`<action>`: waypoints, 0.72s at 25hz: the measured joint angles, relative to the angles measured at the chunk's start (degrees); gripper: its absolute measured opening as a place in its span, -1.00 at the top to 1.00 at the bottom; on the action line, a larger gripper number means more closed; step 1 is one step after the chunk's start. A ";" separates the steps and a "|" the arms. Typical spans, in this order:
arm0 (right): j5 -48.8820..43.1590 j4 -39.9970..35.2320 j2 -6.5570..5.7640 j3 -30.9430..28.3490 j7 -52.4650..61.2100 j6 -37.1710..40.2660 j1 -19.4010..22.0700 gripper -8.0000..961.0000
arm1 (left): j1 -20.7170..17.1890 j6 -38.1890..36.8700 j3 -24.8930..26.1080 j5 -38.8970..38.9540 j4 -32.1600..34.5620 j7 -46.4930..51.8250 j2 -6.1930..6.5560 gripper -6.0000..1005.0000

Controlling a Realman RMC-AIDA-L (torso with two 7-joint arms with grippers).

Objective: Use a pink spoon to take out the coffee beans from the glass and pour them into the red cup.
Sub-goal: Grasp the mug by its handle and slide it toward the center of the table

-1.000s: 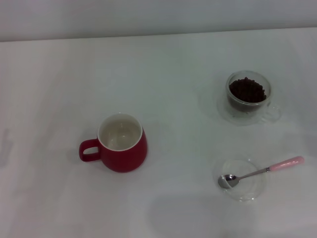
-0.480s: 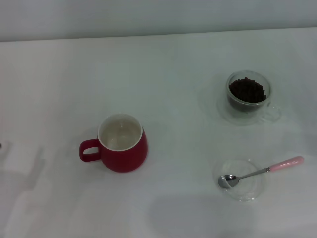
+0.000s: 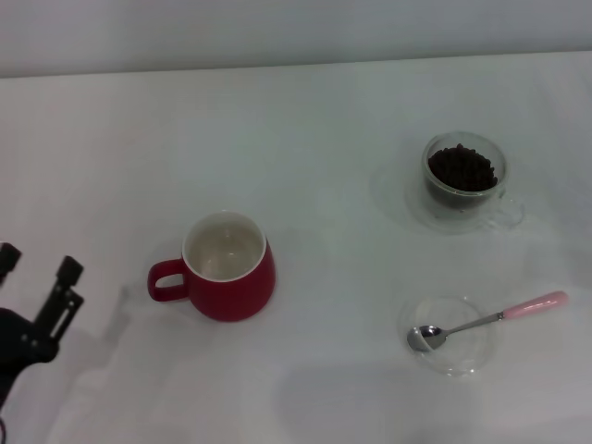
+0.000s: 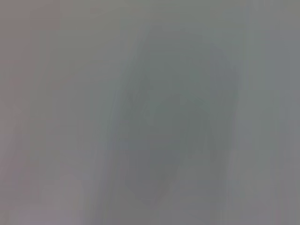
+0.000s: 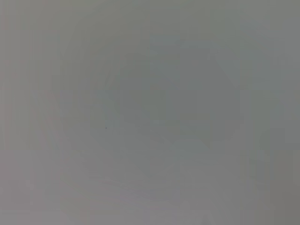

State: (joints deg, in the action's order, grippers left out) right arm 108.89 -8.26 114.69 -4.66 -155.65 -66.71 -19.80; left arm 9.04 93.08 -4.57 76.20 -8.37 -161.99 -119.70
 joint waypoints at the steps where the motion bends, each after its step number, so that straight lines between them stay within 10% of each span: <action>1: 0.00 0.00 0.00 0.00 0.00 0.00 0.05 -0.72 | 0.14 -0.65 -0.02 -0.49 -0.38 0.00 0.01 -0.54; 18: 0.00 0.43 0.00 0.00 0.00 -0.16 0.02 -0.73 | 2.65 -14.89 -0.61 -5.31 -3.23 0.00 -0.09 -0.53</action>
State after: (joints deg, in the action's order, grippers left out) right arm 108.89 -7.83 114.69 -4.66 -155.65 -66.87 -19.78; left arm 11.70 78.19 -5.18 70.89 -11.61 -161.98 -119.80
